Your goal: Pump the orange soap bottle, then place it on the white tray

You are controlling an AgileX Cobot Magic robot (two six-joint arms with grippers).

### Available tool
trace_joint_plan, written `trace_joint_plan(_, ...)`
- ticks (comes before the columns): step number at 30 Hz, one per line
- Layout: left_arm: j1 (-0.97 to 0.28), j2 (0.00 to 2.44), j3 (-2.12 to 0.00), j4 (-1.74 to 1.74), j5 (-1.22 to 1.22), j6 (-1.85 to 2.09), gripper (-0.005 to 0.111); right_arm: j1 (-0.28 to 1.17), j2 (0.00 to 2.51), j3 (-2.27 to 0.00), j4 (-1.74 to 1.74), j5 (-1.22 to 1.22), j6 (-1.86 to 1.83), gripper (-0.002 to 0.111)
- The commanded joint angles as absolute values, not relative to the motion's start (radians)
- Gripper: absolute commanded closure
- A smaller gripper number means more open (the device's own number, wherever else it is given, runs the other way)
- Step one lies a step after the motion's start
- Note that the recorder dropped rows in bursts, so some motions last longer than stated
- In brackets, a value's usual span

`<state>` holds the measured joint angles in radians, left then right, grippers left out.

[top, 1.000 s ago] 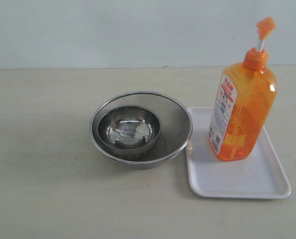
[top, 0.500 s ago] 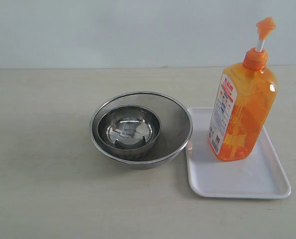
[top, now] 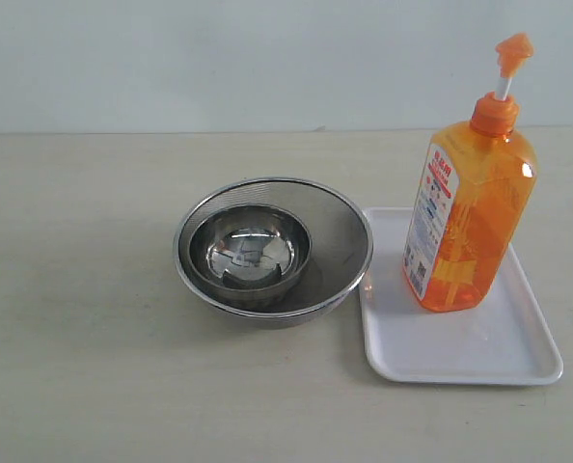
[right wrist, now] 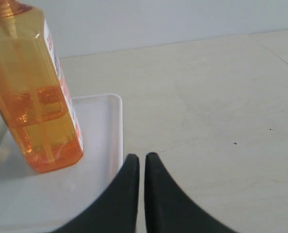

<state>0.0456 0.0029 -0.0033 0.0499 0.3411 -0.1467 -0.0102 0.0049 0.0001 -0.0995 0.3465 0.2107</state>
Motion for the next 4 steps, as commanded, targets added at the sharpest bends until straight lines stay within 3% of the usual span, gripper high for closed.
trace_joint_plan(1,0.049,0.0,0.0,0.051,0.339,-0.15,0.102,-0.017,0.0,0.0,-0.104,0.334,0.207,0.108)
trace_joint_plan(4,0.049,0.0,0.0,0.051,0.339,-0.15,0.102,-0.017,0.0,0.0,-0.104,0.334,0.207,0.108)
